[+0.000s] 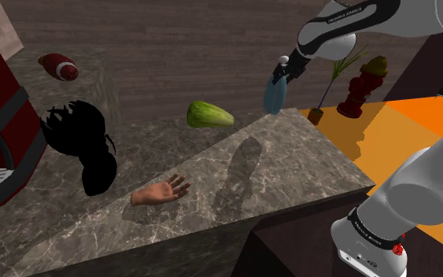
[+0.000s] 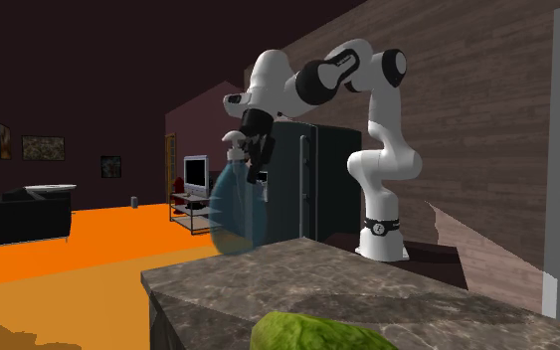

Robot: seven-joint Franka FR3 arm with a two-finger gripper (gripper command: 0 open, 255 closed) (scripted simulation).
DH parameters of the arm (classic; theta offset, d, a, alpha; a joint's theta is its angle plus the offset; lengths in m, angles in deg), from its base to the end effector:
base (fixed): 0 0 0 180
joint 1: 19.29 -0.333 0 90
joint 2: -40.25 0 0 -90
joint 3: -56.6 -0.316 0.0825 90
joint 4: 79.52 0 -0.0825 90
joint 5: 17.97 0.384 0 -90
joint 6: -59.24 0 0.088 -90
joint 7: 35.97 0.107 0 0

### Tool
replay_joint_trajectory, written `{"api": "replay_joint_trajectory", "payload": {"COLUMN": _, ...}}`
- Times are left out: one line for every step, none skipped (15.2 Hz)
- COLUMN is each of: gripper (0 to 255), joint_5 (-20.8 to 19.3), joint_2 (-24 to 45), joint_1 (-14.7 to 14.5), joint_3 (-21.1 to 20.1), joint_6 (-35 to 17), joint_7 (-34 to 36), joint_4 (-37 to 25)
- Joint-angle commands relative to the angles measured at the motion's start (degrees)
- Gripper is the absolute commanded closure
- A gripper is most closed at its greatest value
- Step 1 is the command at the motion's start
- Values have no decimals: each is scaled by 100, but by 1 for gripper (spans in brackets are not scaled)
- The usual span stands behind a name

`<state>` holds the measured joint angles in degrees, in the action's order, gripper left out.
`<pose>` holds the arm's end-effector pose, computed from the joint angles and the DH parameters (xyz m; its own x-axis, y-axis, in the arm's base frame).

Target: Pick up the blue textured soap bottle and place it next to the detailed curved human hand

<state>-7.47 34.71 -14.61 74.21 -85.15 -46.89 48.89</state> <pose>0.4985 -0.2089 0.4464 0.8691 -0.3227 0.3748 -0.3029 -0.9464 -0.1123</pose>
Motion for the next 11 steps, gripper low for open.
{"api": "replay_joint_trajectory", "payload": {"gripper": 255, "joint_5": -69, "joint_2": -78, "joint_1": 14, "joint_3": -4, "joint_6": 153, "joint_7": 57, "joint_4": -84}}
{"api": "replay_joint_trajectory", "payload": {"gripper": 255, "joint_5": -100, "joint_2": -111, "joint_1": 19, "joint_3": -8, "joint_6": 228, "joint_7": 86, "joint_4": -130}}
{"api": "replay_joint_trajectory", "payload": {"gripper": 255, "joint_5": -129, "joint_2": -142, "joint_1": 23, "joint_3": -12, "joint_6": 302, "joint_7": 115, "joint_4": -176}}
{"api": "replay_joint_trajectory", "payload": {"gripper": 255, "joint_5": -157, "joint_2": -171, "joint_1": 28, "joint_3": -17, "joint_6": 377, "joint_7": 142, "joint_4": -224}}
{"api": "replay_joint_trajectory", "payload": {"gripper": 255, "joint_5": -183, "joint_2": -200, "joint_1": 32, "joint_3": -22, "joint_6": 452, "joint_7": 168, "joint_4": -273}}
{"api": "replay_joint_trajectory", "payload": {"gripper": 255, "joint_5": -208, "joint_2": -227, "joint_1": 36, "joint_3": -26, "joint_6": 526, "joint_7": 193, "joint_4": -324}}
{"api": "replay_joint_trajectory", "payload": {"gripper": 255, "joint_5": -231, "joint_2": -252, "joint_1": 40, "joint_3": -31, "joint_6": 601, "joint_7": 217, "joint_4": -376}}
{"api": "replay_joint_trajectory", "payload": {"gripper": 255, "joint_5": -253, "joint_2": -277, "joint_1": 43, "joint_3": -35, "joint_6": 676, "joint_7": 239, "joint_4": -429}}
{"api": "replay_joint_trajectory", "payload": {"gripper": 255, "joint_5": -274, "joint_2": -300, "joint_1": 46, "joint_3": -39, "joint_6": 751, "joint_7": 261, "joint_4": -483}}
{"api": "replay_joint_trajectory", "payload": {"gripper": 255, "joint_5": -294, "joint_2": -322, "joint_1": 49, "joint_3": -43, "joint_6": 827, "joint_7": 282, "joint_4": -538}}
{"api": "replay_joint_trajectory", "payload": {"gripper": 255, "joint_5": -312, "joint_2": -342, "joint_1": 52, "joint_3": -48, "joint_6": 902, "joint_7": 303, "joint_4": -595}}
